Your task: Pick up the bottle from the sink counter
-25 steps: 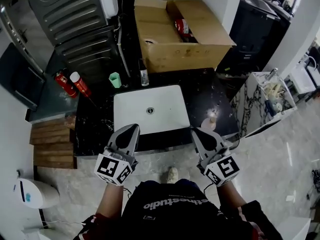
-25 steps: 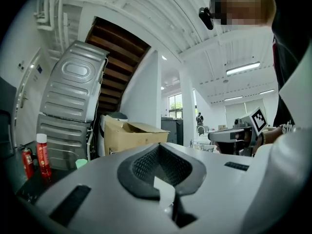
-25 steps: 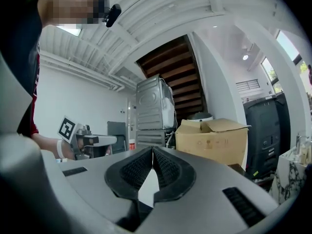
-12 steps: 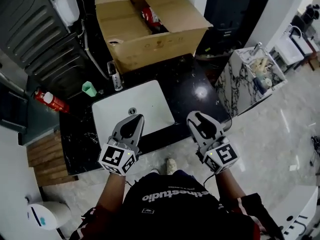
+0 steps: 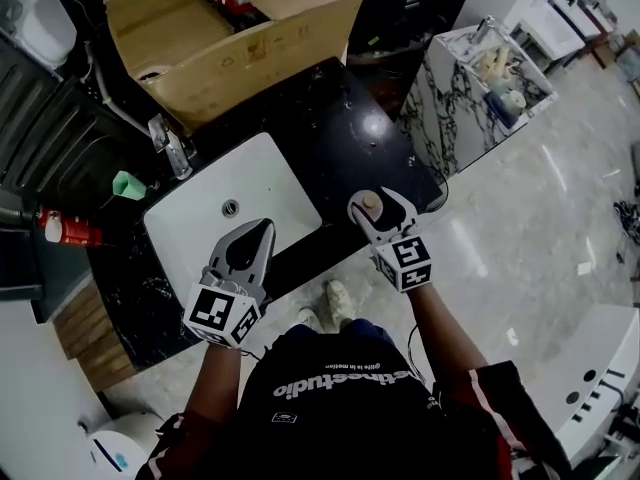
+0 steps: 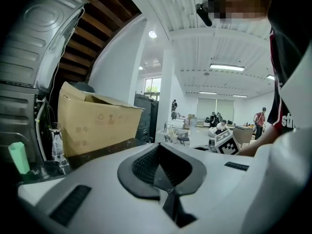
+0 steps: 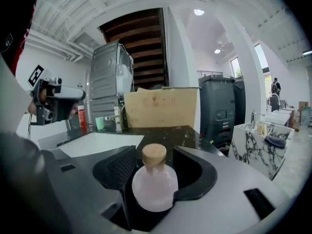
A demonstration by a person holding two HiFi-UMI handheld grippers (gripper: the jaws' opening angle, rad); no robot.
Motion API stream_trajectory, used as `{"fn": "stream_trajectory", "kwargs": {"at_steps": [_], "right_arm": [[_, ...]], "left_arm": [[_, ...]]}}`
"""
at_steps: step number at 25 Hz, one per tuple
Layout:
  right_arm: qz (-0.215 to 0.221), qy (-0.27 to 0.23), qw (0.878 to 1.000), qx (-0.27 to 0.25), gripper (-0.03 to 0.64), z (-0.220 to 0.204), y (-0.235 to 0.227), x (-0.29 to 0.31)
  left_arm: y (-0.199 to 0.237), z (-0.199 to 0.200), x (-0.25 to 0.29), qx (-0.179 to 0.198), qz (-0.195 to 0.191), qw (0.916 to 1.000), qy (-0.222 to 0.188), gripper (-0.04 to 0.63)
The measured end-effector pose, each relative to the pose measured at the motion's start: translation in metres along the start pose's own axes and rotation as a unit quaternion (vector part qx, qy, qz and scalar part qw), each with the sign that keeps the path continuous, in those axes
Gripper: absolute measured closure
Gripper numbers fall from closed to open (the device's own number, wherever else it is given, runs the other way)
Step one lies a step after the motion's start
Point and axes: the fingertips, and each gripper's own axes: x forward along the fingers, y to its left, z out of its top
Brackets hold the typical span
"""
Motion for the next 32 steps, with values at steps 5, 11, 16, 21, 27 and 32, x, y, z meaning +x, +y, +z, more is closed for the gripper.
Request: {"fn": "stream_trajectory", "kwargs": {"at_steps": [5,11,16,21,27,32], "right_arm": [[-0.004,0.017,1.0,-0.022,0.425,-0.012,-0.006,0.018],[0.004,0.027,0.999,-0.03,0.465,-0.01,-0.002,0.021],[0.02,0.022,0.999,-0.039,0.466,0.013,0.014,0.015],[0.063,-0.012,0.996,-0.054,0.466,0.065,0.062,0.002],[0.137,-0.044,0.986,-0.082,0.465,0.131,0.145,-0.018],[0.195,-0.067,0.974,-0.094,0.465,0.166,0.206,-0.034]], "left_arm": [[0.011,-0.007,0.004,-0.002,0.005,0.9999,0.012,0.58],[0.022,0.001,-0.007,-0.009,0.025,0.9996,0.007,0.58],[0.033,0.015,-0.033,0.003,0.048,0.9988,-0.01,0.58],[0.045,0.027,-0.071,0.01,0.081,0.9963,-0.027,0.58],[0.056,0.039,-0.126,0.015,0.12,0.9915,-0.049,0.58],[0.068,0.047,-0.169,0.022,0.154,0.9857,-0.064,0.58]]}}
